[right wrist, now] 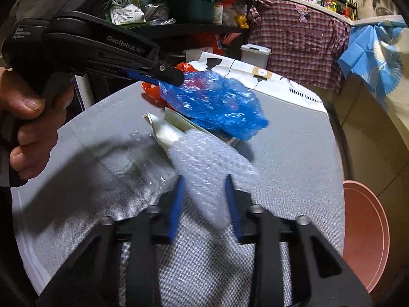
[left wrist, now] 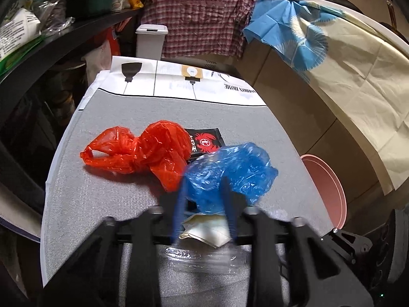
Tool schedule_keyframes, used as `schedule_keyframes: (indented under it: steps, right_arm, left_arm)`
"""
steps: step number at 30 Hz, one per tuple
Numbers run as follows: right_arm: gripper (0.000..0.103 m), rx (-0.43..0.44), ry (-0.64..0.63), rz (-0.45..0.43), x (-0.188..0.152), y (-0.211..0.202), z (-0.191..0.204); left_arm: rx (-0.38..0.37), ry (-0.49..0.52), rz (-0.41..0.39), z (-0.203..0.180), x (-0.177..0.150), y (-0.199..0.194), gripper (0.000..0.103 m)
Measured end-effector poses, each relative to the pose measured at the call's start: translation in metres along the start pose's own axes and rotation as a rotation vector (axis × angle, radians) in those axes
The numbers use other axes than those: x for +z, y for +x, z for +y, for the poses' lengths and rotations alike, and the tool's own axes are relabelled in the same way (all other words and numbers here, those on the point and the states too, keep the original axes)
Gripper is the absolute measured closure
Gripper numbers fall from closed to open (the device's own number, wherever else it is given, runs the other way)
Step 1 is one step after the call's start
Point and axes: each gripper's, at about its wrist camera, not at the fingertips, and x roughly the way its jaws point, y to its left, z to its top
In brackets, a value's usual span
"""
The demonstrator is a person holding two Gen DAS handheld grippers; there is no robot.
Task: Collect trash
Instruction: 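Reach the left gripper to the blue plastic bag while the right gripper approaches the bubble wrap, then grasp the blue plastic bag with the left gripper while the right gripper grasps the bubble wrap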
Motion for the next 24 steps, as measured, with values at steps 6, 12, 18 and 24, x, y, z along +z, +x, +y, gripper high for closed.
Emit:
schedule_keyframes:
  steps: [6, 12, 18, 24]
  right_arm:
    - [0.091, 0.006, 0.067, -0.043, 0.005, -0.014, -0.015]
    - [0.092, -0.036, 0.182, -0.096, 0.007, -0.036, -0.043]
    - [0.092, -0.069, 0.237, -0.129, 0.004, -0.056, -0.060]
    - [0.092, -0.086, 0.269, -0.148, 0.000, -0.071, -0.067]
  left_arm:
    - [-0.006, 0.023, -0.013, -0.006, 0.000, -0.005, 0.101]
    - [-0.013, 0.031, -0.080, -0.013, 0.004, -0.027, 0.102]
    - [-0.014, 0.052, -0.146, -0.024, 0.005, -0.050, 0.102]
    - [-0.004, 0.088, -0.186, -0.038, 0.000, -0.069, 0.102]
